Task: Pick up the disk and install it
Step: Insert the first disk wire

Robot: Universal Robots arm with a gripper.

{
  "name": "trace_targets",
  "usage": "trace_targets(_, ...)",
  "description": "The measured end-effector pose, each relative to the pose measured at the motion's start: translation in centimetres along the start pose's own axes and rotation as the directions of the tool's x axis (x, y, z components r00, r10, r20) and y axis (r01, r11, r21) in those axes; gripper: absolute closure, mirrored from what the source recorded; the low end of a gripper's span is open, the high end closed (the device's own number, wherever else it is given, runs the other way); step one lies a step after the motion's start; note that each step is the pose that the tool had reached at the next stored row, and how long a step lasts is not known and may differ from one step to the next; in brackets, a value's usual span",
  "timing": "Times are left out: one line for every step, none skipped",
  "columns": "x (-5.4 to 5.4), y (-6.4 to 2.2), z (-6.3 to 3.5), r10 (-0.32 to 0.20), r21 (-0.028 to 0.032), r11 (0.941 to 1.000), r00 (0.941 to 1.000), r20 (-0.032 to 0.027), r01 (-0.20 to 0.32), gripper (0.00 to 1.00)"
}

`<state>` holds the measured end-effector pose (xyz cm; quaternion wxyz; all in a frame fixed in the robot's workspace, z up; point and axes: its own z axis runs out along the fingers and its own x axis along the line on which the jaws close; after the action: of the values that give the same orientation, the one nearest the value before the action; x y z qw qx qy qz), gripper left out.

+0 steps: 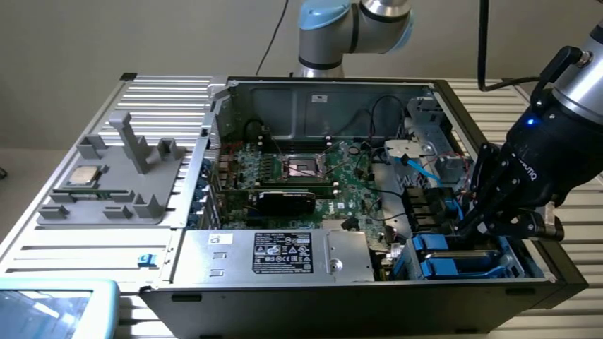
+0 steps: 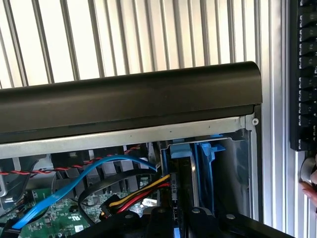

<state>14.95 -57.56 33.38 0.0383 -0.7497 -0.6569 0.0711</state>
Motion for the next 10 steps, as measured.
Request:
trace_targets(0.00, 0.00, 0.00, 0.000, 0.0000, 1.0000, 1.0000, 0.0000, 0.000, 0.84)
trace_targets(0.00, 0.00, 0.00, 0.000, 0.0000, 1.0000, 1.0000, 0.0000, 0.000, 0.84)
trace_targets(0.00, 0.00, 0.00, 0.000, 0.0000, 1.0000, 1.0000, 0.0000, 0.000, 0.84)
trace_targets(0.00, 0.00, 0.00, 0.000, 0.0000, 1.0000, 1.0000, 0.0000, 0.000, 0.84)
trace_targets(0.00, 0.00, 0.00, 0.000, 0.0000, 1.0000, 1.0000, 0.0001, 0.000, 0.84)
trace_targets(0.01, 0.02, -0.01, 0.000, 0.0000, 1.0000, 1.0000, 0.0001, 0.000, 0.84)
trace_targets(0.01, 0.04, -0.02, 0.000, 0.0001, 1.0000, 1.0000, 0.0002, 0.000, 0.84)
trace_targets(0.01, 0.07, -0.02, 0.000, 0.0003, 1.0000, 1.0000, 0.0003, 0.000, 0.84)
trace_targets(0.02, 0.11, -0.02, 0.000, 0.0007, 1.0000, 1.0000, 0.0002, 0.000, 0.84)
trace_targets(0.02, 0.13, -0.02, 0.000, 0.0010, 1.0000, 1.0000, 0.0003, 0.000, 0.84)
